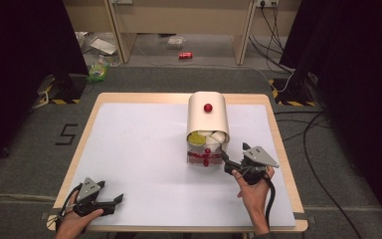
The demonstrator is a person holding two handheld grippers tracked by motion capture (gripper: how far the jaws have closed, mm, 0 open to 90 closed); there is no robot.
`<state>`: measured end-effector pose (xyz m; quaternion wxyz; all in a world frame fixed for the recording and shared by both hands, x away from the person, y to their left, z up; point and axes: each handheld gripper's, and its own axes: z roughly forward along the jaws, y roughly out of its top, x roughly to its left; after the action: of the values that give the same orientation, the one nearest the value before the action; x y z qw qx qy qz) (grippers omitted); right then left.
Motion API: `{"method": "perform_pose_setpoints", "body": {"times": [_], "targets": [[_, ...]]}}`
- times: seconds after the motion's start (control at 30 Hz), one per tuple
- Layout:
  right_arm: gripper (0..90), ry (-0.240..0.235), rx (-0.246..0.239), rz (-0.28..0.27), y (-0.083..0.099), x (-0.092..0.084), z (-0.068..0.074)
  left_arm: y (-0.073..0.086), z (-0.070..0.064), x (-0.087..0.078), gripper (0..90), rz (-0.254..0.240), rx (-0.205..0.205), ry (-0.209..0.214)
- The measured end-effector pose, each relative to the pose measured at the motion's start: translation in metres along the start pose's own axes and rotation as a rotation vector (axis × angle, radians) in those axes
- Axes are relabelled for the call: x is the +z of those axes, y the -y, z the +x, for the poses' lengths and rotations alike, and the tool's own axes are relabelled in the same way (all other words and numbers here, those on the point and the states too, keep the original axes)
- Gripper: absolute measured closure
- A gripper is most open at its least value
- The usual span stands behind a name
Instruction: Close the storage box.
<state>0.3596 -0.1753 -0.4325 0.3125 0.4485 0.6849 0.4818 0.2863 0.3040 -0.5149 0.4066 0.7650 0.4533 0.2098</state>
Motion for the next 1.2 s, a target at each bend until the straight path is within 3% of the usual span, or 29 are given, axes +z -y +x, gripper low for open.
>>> {"method": "perform_pose_setpoints", "body": {"times": [0.13, 1.2], "targets": [[22.9, -0.019, 0.006, -0.003, 0.001, -0.001, 0.0, 0.0, 0.0, 0.0, 12.5, 0.0, 0.0, 0.001], [23.2, 0.021, 0.028, -0.042, 0.001, -0.022, -0.014, 0.0, 0.0, 0.0, 12.5, -0.001, -0.002, 0.002]]}}
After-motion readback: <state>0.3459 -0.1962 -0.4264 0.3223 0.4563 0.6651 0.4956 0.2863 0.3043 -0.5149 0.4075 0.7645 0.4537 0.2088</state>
